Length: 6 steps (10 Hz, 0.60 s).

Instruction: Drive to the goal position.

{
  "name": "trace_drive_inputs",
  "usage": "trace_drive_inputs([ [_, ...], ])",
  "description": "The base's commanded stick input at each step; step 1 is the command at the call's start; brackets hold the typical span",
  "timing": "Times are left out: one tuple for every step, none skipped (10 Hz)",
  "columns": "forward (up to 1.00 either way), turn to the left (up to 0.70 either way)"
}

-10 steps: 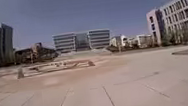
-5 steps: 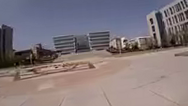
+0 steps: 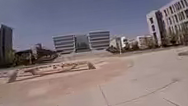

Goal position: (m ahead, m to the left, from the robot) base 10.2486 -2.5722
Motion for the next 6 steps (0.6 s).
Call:
trace_drive_inputs([
  [0.70, 0.02],
  [0.70, 0.02],
  [0.70, 0.00],
  [0.70, -0.02],
  [0.70, -0.05],
  [0.70, -0.32],
])
